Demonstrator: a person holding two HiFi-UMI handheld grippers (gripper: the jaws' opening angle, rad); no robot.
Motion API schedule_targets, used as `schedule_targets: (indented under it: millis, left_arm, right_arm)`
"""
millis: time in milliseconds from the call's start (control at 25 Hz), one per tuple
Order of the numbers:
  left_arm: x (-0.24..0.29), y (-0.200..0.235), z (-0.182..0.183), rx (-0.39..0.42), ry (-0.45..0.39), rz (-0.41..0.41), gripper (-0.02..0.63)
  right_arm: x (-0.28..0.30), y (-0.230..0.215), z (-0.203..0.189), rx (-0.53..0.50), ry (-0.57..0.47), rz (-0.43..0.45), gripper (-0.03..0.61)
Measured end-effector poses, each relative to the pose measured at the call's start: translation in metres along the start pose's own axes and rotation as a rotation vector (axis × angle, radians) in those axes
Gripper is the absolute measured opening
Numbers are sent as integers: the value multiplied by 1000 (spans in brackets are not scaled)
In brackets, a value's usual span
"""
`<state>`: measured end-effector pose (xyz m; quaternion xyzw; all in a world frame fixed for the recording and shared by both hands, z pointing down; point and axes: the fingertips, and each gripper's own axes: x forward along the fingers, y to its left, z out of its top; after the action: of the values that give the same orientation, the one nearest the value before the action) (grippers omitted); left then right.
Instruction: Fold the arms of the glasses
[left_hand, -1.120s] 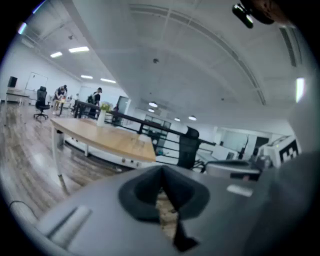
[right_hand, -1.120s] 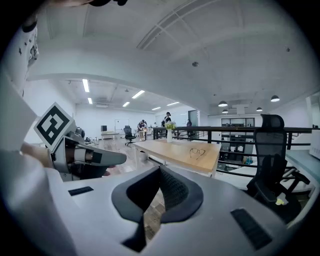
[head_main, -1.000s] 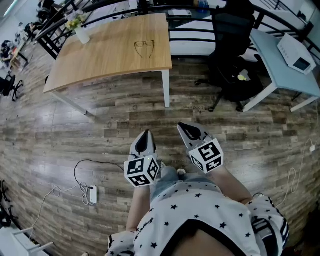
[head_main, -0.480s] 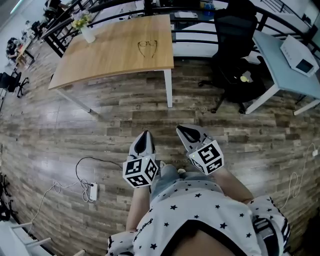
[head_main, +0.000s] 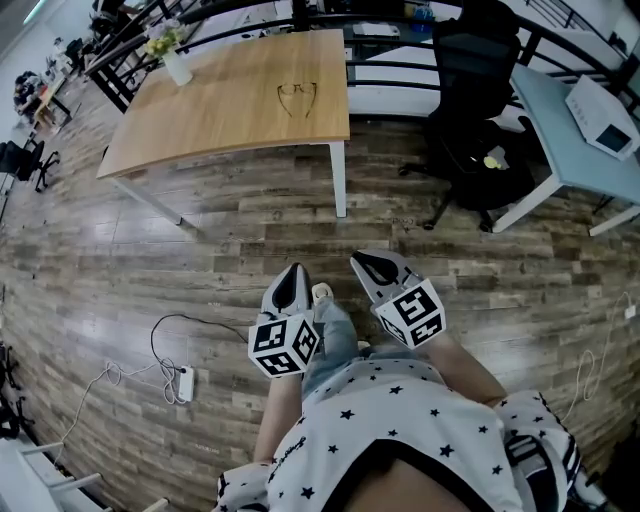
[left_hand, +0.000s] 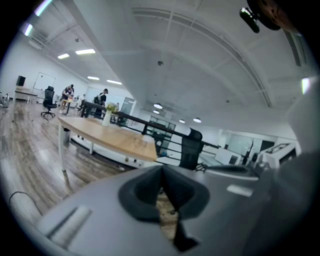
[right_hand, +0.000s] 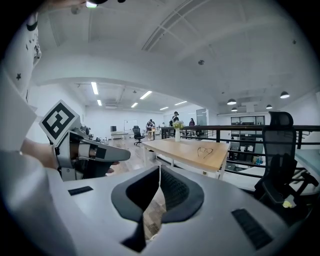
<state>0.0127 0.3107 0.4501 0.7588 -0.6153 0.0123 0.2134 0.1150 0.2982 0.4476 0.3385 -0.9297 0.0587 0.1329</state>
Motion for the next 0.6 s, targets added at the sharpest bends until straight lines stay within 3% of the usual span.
schedule_targets:
  millis: [600]
  left_arm:
    - [107, 40, 37, -14, 20, -52, 6]
  right_arm:
    - [82, -71, 21, -3, 39, -48, 18]
